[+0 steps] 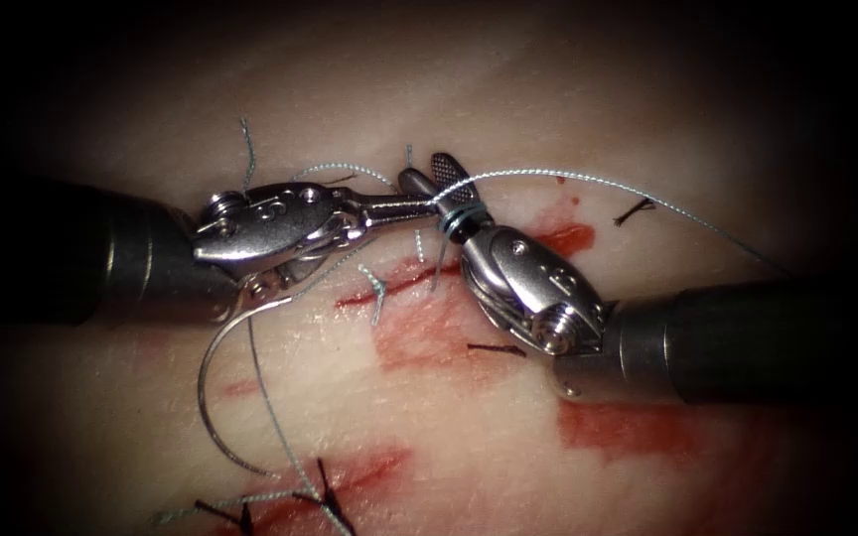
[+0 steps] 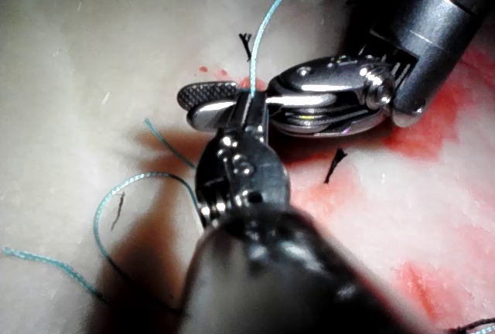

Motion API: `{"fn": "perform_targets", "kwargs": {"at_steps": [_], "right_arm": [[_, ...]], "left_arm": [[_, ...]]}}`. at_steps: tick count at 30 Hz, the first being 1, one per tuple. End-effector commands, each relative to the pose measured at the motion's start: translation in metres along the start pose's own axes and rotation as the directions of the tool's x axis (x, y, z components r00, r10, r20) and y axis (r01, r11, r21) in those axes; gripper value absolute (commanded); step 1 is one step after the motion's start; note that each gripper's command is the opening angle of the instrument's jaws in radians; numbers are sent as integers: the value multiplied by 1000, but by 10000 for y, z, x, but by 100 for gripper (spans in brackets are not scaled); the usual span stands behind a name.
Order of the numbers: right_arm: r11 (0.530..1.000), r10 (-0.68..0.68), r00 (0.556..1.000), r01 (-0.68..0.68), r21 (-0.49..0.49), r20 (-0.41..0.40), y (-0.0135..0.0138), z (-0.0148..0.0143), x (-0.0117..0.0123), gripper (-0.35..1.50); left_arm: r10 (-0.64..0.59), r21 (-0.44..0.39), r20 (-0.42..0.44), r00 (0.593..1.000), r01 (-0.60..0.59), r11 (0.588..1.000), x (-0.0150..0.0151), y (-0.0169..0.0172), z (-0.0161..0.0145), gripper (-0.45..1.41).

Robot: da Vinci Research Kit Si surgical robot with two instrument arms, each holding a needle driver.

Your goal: Wound Closure

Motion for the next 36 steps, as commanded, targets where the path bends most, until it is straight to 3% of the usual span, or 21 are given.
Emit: {"fn": "perform_targets", "kwargs": {"at_steps": [1,7,28,36], "right_arm": [[1000,-1,1000,1,2,2,-5,3,-9,36],[1000,-13,999,13,-14,44,-1,1,-22,31],[997,-71,987,75,-21,144,11,-16,-78,31],[998,-56,987,62,-32,149,7,-11,-63,29]], "left_arm": [[1,2,0,1000,-1,1000,-8,-2,7,-45],[24,11,-7,1000,-24,1000,-25,-6,10,-45],[9,7,-5,1000,-9,1000,-22,-5,10,-45],[4,5,-5,1000,-4,1000,-17,-4,9,-45]]}}
